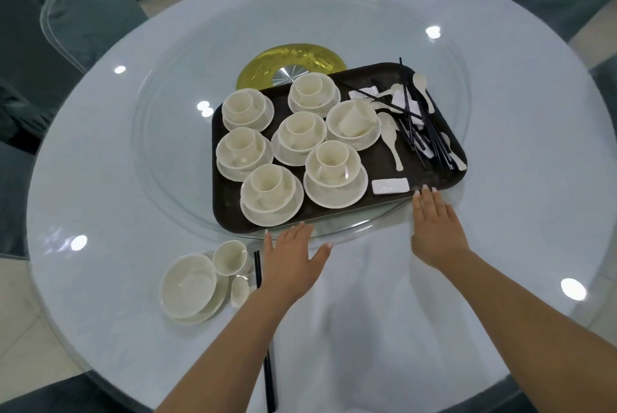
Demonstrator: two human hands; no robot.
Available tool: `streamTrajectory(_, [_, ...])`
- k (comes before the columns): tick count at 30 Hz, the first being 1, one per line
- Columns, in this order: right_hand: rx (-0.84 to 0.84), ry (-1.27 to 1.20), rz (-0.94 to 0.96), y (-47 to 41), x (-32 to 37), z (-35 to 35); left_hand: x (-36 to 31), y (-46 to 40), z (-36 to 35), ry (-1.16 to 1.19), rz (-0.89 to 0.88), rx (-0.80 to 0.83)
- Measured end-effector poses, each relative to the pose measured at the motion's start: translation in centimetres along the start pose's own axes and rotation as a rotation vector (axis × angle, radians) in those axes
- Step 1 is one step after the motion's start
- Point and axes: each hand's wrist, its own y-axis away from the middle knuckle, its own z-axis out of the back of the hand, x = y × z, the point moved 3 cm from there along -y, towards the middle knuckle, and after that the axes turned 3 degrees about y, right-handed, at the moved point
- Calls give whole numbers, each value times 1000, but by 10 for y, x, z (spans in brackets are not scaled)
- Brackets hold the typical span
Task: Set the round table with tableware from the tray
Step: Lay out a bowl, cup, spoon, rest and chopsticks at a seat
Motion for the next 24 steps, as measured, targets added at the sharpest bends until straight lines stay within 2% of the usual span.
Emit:
streamTrajectory(4, [-16, -81, -58, -10, -15, 10, 2, 0, 6, 23, 38, -127])
streamTrajectory(7, [-95, -114, 6, -11, -5, 17, 8, -3, 8, -3, 121, -142])
streamTrajectory(12, [-115, -159, 159, -9, 27, 19, 12, -9, -1, -118, 194, -4])
streamTrajectory(17, [-78, -166, 277, -8, 47, 14, 5, -11, -16, -226, 127, 175])
streamTrajectory(24, [-48, -197, 201, -22, 30, 15, -27, -18, -25, -296, 7, 191])
